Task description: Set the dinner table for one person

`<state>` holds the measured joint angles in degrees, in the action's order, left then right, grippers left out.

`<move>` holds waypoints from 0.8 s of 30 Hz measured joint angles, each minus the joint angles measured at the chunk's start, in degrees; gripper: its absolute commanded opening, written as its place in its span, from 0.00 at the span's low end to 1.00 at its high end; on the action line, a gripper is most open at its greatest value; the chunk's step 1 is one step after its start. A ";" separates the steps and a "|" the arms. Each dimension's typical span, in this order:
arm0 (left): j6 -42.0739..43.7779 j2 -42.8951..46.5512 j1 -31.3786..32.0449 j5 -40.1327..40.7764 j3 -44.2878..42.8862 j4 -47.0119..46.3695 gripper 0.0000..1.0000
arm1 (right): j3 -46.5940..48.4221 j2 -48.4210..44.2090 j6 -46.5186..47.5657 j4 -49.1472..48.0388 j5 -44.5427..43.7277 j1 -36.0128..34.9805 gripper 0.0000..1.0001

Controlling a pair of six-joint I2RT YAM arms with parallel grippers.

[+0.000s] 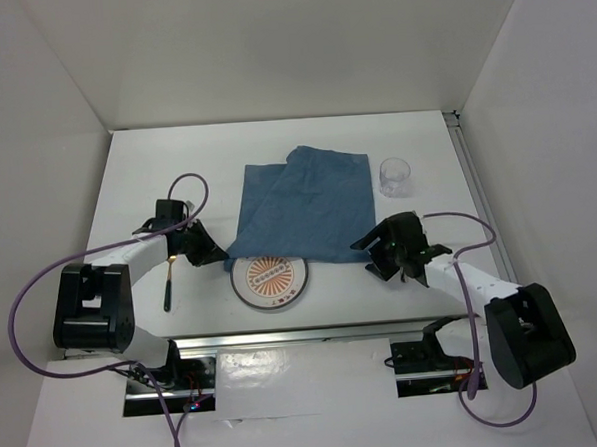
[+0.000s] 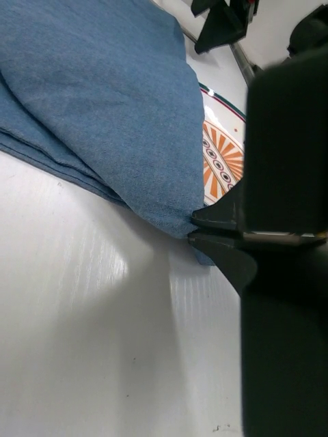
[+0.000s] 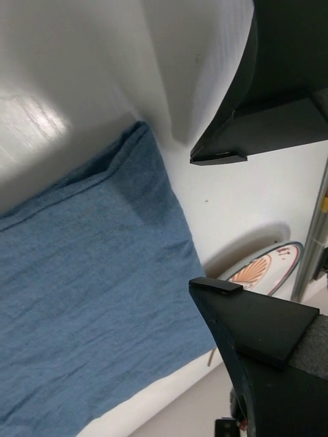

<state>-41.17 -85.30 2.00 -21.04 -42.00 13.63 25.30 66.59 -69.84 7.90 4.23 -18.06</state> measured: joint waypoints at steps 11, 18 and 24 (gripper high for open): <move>0.48 -2.93 0.00 -0.66 -3.61 0.96 0.00 | 0.74 8.31 -1.95 -6.45 -3.08 -0.17 0.44; 2.27 -4.15 0.09 1.60 -14.21 7.76 0.00 | 7.82 16.37 0.39 -5.84 -6.80 -1.57 0.00; 6.62 -13.86 0.09 4.55 -44.26 17.07 0.00 | 35.71 27.10 9.77 -2.23 -8.63 0.11 0.00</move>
<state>-34.54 -99.15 2.09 -16.49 -86.26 30.70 61.01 93.69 -60.07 5.67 -4.40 -17.96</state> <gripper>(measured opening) 0.039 0.035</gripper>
